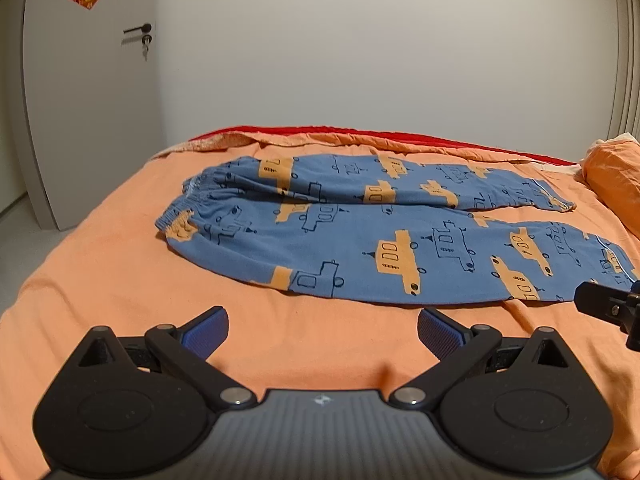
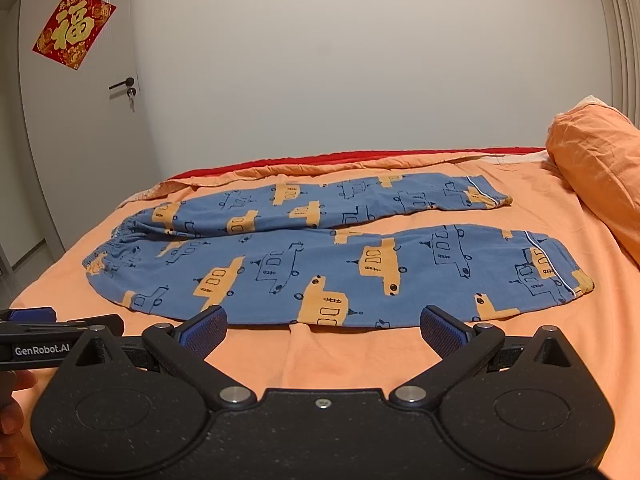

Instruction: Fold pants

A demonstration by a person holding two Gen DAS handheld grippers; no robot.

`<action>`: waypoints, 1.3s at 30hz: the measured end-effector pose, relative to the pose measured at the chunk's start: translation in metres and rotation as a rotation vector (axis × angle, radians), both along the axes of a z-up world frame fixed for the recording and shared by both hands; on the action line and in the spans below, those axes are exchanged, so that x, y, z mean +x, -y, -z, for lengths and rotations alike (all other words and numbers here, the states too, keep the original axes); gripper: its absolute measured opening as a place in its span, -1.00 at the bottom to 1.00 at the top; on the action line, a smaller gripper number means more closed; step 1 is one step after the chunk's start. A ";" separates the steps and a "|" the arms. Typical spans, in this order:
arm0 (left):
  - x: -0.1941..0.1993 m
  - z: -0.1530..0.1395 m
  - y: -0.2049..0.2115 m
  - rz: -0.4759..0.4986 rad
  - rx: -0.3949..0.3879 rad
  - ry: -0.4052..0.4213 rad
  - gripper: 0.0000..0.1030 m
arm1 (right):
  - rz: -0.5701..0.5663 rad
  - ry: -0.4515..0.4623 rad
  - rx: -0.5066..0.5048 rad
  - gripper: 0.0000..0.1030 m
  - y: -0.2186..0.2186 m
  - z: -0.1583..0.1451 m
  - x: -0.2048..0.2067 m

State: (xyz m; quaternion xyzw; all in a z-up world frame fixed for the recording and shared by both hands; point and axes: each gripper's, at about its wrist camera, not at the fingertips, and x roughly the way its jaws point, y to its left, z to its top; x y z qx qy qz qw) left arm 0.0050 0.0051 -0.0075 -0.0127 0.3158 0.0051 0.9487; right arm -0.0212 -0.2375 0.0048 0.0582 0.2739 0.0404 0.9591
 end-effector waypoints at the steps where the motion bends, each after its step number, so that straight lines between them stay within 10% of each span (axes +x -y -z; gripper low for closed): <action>1: 0.001 0.000 -0.001 -0.004 -0.002 -0.006 0.99 | 0.001 -0.008 -0.001 0.99 0.001 0.001 0.001; 9: 0.019 0.001 -0.004 -0.025 -0.020 -0.068 0.99 | -0.025 -0.052 -0.029 0.99 0.020 -0.006 0.020; 14: 0.058 -0.020 -0.026 -0.066 -0.051 -0.057 0.99 | -0.111 -0.010 -0.138 0.99 0.039 -0.063 0.066; 23: 0.185 -0.081 -0.091 -0.046 0.143 0.076 1.00 | -0.558 -0.077 -0.486 0.99 0.024 -0.175 0.192; 33: 0.322 -0.060 -0.126 0.067 0.079 -0.108 0.99 | -0.811 -0.263 -0.471 0.99 -0.006 -0.045 0.336; 39: 0.370 -0.022 -0.110 0.272 0.265 -0.209 0.98 | -0.762 -0.242 -0.332 0.97 -0.010 -0.009 0.413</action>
